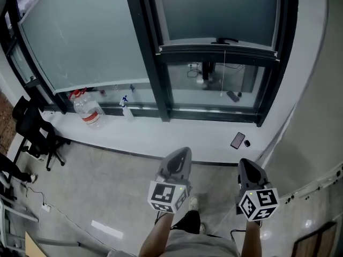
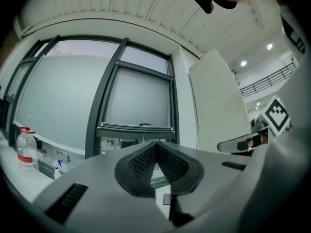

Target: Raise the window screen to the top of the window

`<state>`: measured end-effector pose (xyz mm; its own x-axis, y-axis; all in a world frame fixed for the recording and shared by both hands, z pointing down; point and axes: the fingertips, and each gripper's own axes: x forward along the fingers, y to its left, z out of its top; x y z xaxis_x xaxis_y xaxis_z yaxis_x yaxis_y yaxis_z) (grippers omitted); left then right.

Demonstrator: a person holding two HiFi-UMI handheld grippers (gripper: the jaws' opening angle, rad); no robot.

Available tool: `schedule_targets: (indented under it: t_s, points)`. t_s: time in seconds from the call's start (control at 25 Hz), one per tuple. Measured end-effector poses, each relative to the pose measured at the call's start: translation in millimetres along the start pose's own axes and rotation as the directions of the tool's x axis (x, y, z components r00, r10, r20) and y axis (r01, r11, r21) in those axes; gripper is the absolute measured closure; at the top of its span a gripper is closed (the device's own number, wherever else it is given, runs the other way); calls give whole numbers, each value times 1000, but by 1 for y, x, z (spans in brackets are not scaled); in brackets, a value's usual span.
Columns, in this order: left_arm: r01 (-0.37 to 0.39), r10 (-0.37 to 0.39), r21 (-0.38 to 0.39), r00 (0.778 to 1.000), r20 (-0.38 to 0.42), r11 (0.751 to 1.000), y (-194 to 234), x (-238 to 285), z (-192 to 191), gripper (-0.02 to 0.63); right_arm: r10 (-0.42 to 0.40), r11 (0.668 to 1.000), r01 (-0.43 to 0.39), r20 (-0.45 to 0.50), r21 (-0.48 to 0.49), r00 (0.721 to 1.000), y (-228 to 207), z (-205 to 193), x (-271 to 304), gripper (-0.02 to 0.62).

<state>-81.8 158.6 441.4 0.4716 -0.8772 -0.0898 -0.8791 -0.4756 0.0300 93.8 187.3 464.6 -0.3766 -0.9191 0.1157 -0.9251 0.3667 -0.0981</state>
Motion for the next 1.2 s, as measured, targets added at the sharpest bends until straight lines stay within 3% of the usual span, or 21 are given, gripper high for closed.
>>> schedule_targets:
  t_s: [0.28,0.56,0.76,1.2]
  points:
    - [17,-17,-20,1000,2,1000,38,58,-21,604,-36,999,36,-19,15,999,-29,-7,60,591]
    - [43,-42,-26,998,43,999,114,157,0,604,-77,997,78,10,-28,997,-57,38,175,591]
    - [53,-51,-42,998,47,998,159,210,3,604,-117,993,117,21,-4,993,-70,51,231,591]
    - [52,-53,-49,998,-15,997,189,298,-21,604,-187,982,188,12,-3,982,-138,63,302,591]
